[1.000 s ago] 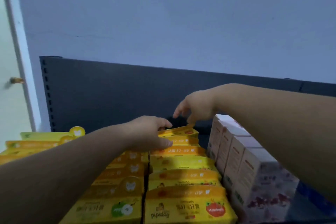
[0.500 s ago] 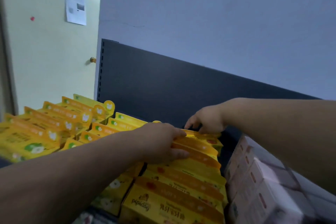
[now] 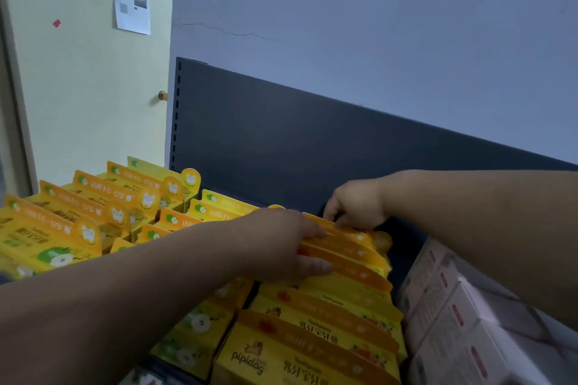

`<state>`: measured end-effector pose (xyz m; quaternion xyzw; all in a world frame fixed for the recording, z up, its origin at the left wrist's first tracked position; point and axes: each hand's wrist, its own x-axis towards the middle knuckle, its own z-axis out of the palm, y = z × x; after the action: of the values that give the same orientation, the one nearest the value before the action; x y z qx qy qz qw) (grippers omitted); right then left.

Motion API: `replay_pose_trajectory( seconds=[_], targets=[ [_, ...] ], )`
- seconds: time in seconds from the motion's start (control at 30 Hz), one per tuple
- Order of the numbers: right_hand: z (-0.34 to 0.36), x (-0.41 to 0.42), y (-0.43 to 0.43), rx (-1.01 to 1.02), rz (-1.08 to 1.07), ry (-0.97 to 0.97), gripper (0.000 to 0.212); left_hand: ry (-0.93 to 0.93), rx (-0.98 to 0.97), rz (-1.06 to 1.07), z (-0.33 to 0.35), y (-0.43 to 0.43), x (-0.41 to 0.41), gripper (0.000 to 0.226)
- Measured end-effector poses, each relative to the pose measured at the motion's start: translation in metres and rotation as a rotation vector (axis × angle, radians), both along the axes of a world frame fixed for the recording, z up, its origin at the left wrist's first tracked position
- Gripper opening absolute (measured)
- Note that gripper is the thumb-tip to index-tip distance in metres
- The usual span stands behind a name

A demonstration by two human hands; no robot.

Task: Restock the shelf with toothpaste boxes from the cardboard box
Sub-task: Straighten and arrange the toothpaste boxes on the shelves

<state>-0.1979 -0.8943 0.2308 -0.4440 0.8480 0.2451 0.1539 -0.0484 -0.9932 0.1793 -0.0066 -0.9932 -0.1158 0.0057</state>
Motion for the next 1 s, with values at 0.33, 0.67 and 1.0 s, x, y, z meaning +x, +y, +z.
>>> replay_pose_trajectory(
  seconds=[0.33, 0.67, 1.0],
  targets=[
    [0.010, 0.015, 0.012, -0.047, -0.141, -0.214, 0.052, -0.036, -0.017, -0.055, 0.004, -0.003, 0.002, 0.058],
    [0.027, 0.045, 0.024, 0.005, -0.142, -0.129, 0.059, 0.019, -0.071, -0.028, 0.008, -0.006, 0.020, 0.055],
    [0.042, 0.129, 0.029, -0.294, -0.178, -0.003, 0.053, 0.160, 0.064, 0.023, 0.010, -0.030, 0.070, 0.045]
  ],
)
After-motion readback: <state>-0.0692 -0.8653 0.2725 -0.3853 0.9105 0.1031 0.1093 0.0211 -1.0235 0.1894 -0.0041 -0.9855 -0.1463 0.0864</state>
